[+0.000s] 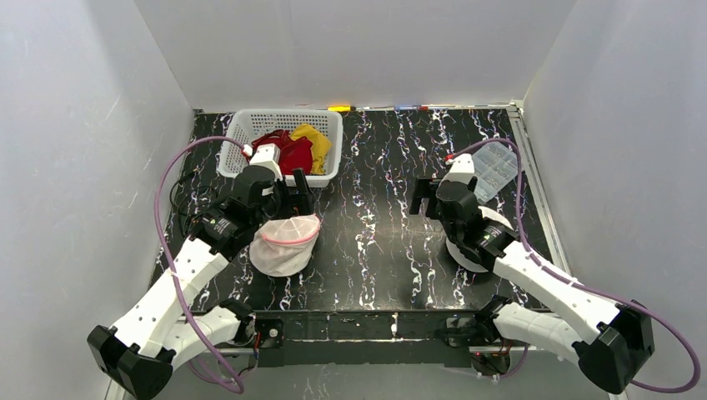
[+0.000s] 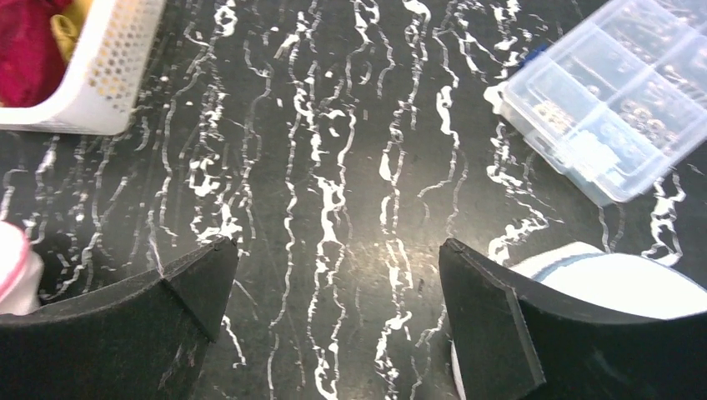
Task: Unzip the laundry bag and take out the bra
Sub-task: Move the laundry bag to the center of the board.
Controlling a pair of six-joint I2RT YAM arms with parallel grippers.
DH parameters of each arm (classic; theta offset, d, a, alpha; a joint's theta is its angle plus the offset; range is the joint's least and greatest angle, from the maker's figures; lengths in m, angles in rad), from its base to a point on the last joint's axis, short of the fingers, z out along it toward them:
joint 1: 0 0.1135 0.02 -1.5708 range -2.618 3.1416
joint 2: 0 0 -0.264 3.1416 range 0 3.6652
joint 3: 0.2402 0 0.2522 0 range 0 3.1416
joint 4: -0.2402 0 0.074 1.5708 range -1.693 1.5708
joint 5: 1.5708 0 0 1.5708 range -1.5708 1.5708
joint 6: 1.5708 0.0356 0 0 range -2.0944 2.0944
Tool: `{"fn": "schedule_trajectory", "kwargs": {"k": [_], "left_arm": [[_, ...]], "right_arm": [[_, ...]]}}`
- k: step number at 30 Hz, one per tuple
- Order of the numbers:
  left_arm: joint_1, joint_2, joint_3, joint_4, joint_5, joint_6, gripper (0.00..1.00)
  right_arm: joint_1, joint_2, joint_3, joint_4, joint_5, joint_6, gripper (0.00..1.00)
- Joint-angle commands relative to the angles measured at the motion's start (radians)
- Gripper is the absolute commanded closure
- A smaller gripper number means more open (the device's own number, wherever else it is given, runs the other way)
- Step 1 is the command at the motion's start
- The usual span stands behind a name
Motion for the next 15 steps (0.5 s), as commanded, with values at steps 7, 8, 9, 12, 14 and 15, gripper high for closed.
{"fn": "schedule_trajectory", "kwargs": {"k": [7,8,9,12,14,15], "left_arm": [[0.003,-0.057,-0.023,0.041,0.075,0.072,0.03],[0.004,-0.065,-0.028,0.053,0.095,0.075,0.03],[0.004,-0.074,-0.039,0.072,0.113,0.076,0.03],[0.004,-0.085,-0.050,0.074,0.116,0.070,0.03],[0.004,-0.075,-0.037,0.049,0.102,0.069,0.03],[0.004,-0.069,-0.030,0.036,0.096,0.065,0.04]], "right_arm": [[0.000,0.001,0.223,-0.408,0.315,0.070,0.03],[-0.005,-0.013,0.212,-0.424,0.330,0.078,0.03],[-0.015,-0.026,0.204,-0.446,0.336,0.090,0.03],[-0.093,-0.047,0.185,-0.523,0.300,0.127,0.04],[-0.157,-0.052,0.168,-0.558,0.272,0.132,0.05],[-0.179,-0.050,0.163,-0.574,0.254,0.135,0.05]]}}
